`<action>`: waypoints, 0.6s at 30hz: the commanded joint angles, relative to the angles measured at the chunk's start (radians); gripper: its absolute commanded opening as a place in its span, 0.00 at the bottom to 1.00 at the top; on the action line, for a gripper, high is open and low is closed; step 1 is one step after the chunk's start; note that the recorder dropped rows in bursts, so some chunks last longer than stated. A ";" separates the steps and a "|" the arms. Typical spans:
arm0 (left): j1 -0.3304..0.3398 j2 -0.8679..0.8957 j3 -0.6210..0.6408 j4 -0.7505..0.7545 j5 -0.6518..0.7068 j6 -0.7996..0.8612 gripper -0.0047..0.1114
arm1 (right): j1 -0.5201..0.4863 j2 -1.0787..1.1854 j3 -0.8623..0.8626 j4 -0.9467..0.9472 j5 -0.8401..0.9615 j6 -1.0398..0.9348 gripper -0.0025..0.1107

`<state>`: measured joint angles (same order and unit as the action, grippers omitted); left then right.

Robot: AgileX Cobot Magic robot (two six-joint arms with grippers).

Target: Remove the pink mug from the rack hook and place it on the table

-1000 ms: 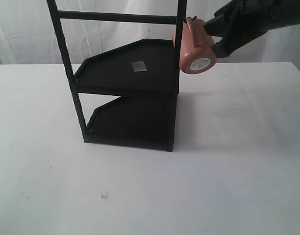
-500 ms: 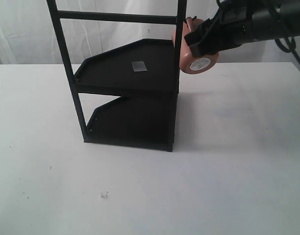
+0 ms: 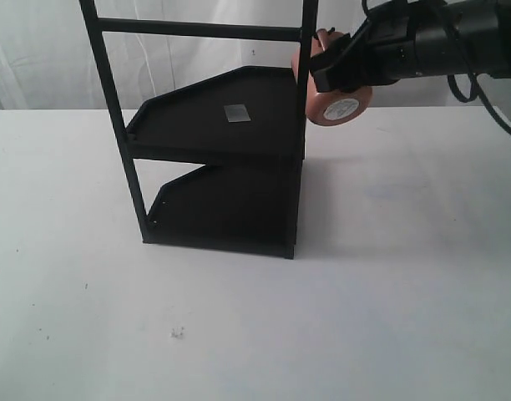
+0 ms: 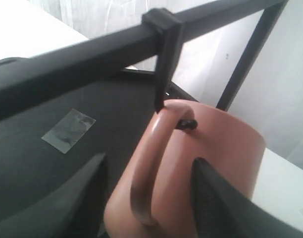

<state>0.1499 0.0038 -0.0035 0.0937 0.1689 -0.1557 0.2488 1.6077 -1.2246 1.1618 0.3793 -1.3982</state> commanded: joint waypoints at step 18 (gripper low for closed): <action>-0.004 -0.004 0.003 -0.003 -0.004 -0.001 0.04 | 0.000 0.001 -0.010 0.013 0.030 -0.012 0.02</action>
<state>0.1499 0.0038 -0.0035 0.0937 0.1689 -0.1557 0.2488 1.6097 -1.2246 1.1702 0.3947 -1.3982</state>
